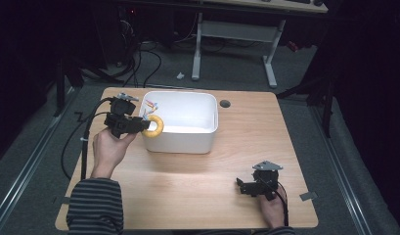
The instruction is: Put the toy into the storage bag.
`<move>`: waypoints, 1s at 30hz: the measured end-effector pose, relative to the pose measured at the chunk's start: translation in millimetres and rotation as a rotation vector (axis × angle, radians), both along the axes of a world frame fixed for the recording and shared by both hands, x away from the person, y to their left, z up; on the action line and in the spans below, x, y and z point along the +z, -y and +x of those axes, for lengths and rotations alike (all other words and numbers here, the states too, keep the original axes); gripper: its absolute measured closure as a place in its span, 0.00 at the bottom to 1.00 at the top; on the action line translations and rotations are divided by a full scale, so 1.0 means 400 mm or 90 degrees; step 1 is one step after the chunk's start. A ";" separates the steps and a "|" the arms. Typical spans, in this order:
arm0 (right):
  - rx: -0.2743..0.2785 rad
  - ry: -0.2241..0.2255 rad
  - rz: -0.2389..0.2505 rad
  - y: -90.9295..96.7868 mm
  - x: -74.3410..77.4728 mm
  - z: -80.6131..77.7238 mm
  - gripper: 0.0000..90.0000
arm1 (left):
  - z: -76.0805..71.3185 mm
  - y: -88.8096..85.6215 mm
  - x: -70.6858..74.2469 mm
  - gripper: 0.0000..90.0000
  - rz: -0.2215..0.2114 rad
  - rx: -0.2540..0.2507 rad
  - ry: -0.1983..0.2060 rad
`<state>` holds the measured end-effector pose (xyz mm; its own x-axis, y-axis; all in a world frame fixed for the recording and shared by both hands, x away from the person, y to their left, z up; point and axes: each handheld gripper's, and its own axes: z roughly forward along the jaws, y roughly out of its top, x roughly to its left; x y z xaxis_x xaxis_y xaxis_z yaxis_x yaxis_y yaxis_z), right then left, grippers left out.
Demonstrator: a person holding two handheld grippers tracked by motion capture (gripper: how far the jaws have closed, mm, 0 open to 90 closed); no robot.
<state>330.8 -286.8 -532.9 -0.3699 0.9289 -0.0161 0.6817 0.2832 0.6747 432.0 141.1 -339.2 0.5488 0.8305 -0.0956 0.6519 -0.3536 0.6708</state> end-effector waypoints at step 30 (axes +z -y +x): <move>0.001 0.001 -0.001 0.000 0.000 0.000 0.00 | 0.076 0.086 -0.031 0.75 0.008 0.001 0.001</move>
<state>330.8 -286.8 -533.0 -0.3708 0.9285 -0.0177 0.6806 0.2847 0.6750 462.3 106.8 -351.8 0.5480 0.8323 -0.0840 0.6510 -0.3612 0.6676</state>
